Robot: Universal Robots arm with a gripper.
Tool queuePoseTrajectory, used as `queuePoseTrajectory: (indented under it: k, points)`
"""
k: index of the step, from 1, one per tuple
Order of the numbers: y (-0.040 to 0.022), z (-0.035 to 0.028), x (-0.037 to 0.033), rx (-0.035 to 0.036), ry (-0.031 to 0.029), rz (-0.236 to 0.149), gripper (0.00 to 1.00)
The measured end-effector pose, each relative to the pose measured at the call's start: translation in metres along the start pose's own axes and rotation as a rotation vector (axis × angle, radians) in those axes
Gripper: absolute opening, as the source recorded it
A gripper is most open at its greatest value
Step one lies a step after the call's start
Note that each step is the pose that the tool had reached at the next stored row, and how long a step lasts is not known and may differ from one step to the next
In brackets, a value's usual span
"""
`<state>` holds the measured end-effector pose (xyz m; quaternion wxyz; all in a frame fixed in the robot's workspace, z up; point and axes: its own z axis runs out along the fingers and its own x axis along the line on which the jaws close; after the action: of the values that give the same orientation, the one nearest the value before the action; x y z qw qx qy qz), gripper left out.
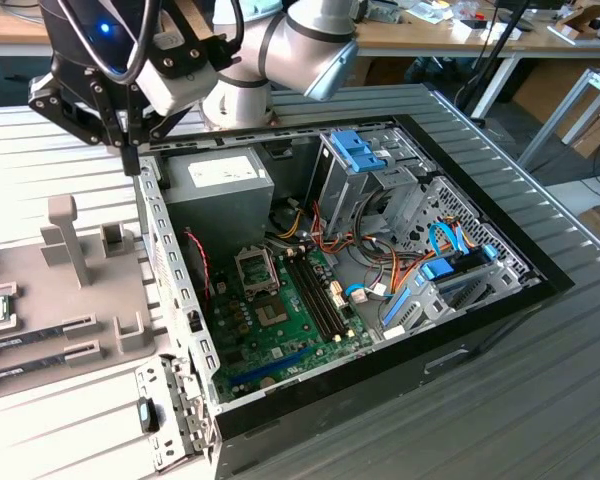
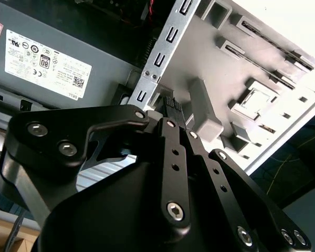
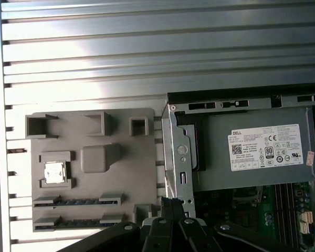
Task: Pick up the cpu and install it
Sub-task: 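Reach for the cpu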
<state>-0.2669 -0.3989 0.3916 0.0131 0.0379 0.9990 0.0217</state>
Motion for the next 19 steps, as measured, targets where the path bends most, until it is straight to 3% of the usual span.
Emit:
queuePoseTrajectory:
  k: [19]
  points:
    - [-0.0011, 0.0, 0.0136, 0.0, 0.0, 0.0, 0.11]
